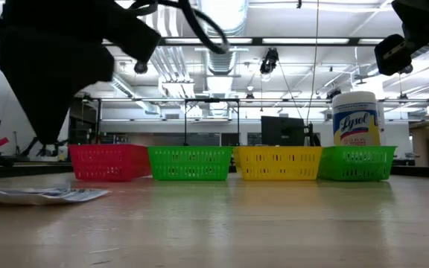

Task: Pick & Place First Aid Supplies
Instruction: Put the blue bandage into the left green bin

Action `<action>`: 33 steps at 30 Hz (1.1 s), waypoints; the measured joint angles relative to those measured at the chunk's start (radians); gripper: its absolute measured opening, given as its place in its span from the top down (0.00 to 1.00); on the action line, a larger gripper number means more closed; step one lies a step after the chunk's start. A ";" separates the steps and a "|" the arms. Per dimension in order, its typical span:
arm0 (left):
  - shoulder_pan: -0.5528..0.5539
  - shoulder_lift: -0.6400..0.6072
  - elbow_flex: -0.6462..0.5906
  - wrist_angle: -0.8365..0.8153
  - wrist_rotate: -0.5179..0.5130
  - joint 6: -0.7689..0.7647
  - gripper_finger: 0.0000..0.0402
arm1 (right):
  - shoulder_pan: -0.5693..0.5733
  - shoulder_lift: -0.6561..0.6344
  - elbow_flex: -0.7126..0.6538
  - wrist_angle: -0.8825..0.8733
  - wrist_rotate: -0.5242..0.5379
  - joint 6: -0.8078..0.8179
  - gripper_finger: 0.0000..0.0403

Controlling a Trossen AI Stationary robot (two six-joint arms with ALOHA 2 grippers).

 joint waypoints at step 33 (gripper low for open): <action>0.001 -0.570 -0.666 0.725 -0.005 0.494 0.67 | 0.000 0.000 0.000 -0.016 0.000 0.057 0.98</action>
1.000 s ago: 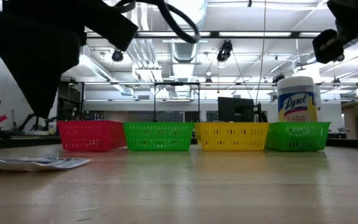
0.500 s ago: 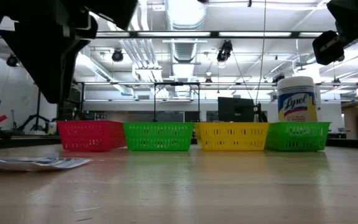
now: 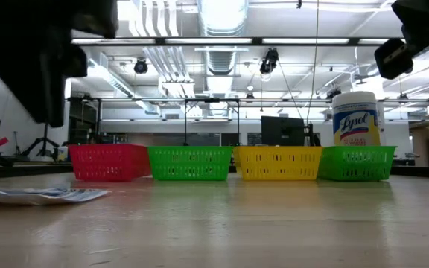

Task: Pick & Place First Aid Supplies
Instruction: Put the blue bandage into the left green bin

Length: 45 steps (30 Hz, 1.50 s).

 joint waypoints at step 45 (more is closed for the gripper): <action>0.105 0.038 -0.220 0.282 0.131 0.483 0.68 | 0.000 0.001 0.000 -0.007 0.000 0.018 0.98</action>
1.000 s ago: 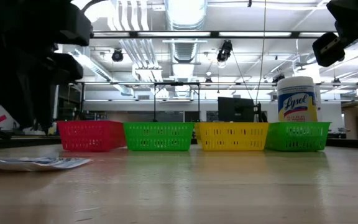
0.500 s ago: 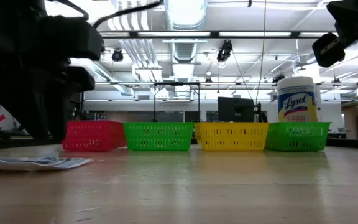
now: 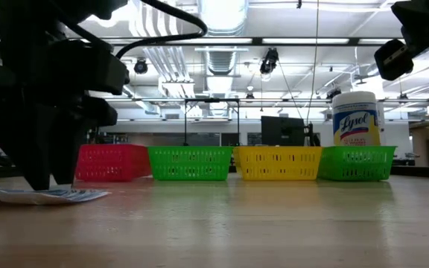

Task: Pick & Place First Aid Supplies
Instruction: Put the blue bandage into the left green bin

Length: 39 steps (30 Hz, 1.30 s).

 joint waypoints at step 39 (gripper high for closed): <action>0.072 -0.002 -0.029 0.006 0.093 0.048 0.98 | 0.000 0.000 0.000 0.001 0.000 0.000 0.98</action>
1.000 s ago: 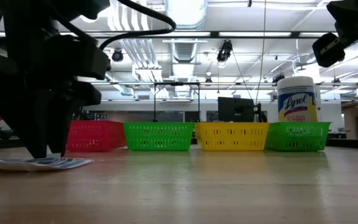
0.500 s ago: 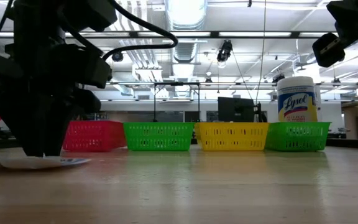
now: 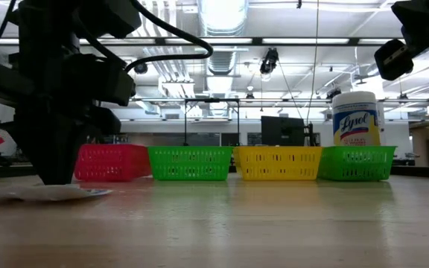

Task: Pick & Place First Aid Supplies
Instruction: Put the blue bandage into the left green bin

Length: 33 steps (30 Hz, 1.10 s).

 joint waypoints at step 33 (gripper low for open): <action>0.009 -0.051 0.441 -0.448 -0.699 -0.406 1.00 | 0.000 0.000 0.000 0.000 0.000 0.000 0.98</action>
